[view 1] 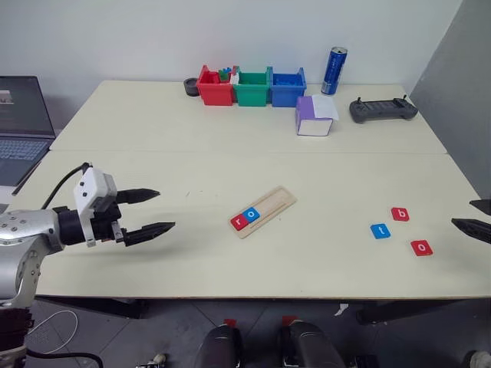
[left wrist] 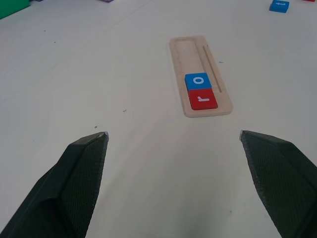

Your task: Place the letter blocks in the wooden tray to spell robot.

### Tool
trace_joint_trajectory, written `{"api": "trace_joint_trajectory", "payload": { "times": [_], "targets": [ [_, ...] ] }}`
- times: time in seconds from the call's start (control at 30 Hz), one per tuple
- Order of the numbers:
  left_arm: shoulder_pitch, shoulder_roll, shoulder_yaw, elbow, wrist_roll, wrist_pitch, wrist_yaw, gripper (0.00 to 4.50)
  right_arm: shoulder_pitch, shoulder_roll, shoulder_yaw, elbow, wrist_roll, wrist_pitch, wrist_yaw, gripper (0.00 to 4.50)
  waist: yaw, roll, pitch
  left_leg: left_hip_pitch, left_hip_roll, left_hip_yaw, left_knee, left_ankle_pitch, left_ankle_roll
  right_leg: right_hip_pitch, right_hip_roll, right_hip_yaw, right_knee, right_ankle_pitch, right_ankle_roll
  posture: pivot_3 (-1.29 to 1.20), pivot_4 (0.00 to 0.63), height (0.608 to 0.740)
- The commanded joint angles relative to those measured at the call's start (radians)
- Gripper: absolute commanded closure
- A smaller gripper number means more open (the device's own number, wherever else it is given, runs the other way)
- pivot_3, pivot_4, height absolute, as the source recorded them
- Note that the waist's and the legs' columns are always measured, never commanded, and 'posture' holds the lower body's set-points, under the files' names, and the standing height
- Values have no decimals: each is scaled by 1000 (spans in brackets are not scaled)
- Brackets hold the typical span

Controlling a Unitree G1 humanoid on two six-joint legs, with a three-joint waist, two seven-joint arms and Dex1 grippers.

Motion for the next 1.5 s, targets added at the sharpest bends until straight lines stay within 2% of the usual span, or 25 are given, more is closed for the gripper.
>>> {"api": "trace_joint_trajectory", "payload": {
  "times": [0.03,0.2,0.3,0.5,0.63,0.9,1.2,1.5],
  "targets": [
    [1,9,23,-26,-11,-4,5,0,-14,-11,-14,-6,1,-15,9,28,0,0,0,0,0,0,0,0,0,0,0,0,0,0,0,0,150,740],
    [5,0,23,-53,-54,53,6,0,-31,-4,1,7,5,-25,11,28,0,0,0,0,0,0,0,0,-1,0,0,0,0,0,0,0,150,740],
    [16,-35,-24,-118,-67,76,26,0,-50,7,39,-45,25,-4,6,28,0,0,0,0,0,0,0,0,-1,0,0,0,0,0,0,0,150,740],
    [2,-201,-163,-181,28,41,191,0,-111,62,186,-226,43,34,-52,28,0,0,0,1,0,-1,1,1,-1,2,0,0,0,0,0,0,150,740],
    [40,-291,-229,-156,161,-101,292,0,-139,106,261,-341,65,70,-98,28,0,0,0,1,0,-1,0,1,-2,2,0,0,0,0,0,0,150,740],
    [118,-434,-329,-165,226,-169,384,0,-177,202,391,-519,117,131,-194,28,2,0,0,1,0,-2,1,0,0,3,0,-1,-1,0,0,0,150,740],
    [58,-456,-373,-50,268,-168,406,0,-217,241,441,-542,125,142,-240,28,3,0,0,1,0,-5,3,0,1,5,0,-2,0,0,1,0,150,740],
    [-97,-467,-407,170,313,-242,366,0,-210,247,451,-558,133,140,-258,28,3,0,0,-1,0,-7,7,-1,1,5,0,-5,0,0,1,0,150,740]
  ]
}}
